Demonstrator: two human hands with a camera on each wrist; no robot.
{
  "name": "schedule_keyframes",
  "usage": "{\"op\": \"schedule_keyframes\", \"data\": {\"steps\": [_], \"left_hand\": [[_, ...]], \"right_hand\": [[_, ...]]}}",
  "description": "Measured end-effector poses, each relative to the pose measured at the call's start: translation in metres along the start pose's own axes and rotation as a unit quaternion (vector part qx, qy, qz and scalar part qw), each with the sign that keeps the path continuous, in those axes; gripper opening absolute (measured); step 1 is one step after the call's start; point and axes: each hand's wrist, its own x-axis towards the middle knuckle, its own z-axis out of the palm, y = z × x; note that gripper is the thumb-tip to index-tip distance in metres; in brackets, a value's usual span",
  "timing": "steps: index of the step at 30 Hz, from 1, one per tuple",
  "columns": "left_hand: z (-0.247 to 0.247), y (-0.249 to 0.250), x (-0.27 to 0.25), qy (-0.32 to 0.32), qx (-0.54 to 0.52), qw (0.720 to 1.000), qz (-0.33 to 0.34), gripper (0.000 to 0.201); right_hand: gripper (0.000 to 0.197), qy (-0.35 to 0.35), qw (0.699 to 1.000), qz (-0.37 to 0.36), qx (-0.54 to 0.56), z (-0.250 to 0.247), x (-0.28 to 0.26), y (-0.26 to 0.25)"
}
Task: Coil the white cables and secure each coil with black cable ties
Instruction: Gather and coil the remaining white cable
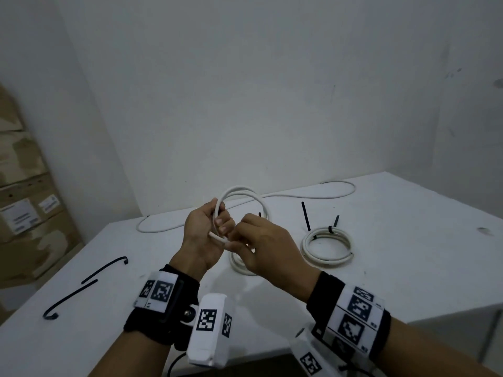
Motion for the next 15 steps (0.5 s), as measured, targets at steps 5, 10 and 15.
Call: {"op": "schedule_keyframes", "data": {"steps": [5,10,15], "left_hand": [[-0.006,-0.007,-0.001,-0.013,-0.002,1.0,-0.014,0.033],[-0.003,-0.015,-0.004,0.035,0.04,0.998,0.028,0.032],[-0.004,-0.023,-0.008,0.07,0.113,0.99,0.053,0.033]], "right_hand": [[0.018,0.032,0.984,0.141,0.103,0.005,0.004,-0.001],[0.019,0.01,0.975,0.189,0.117,0.012,0.003,-0.007],[0.02,-0.031,0.966,0.22,0.135,0.014,0.002,-0.01]]}}
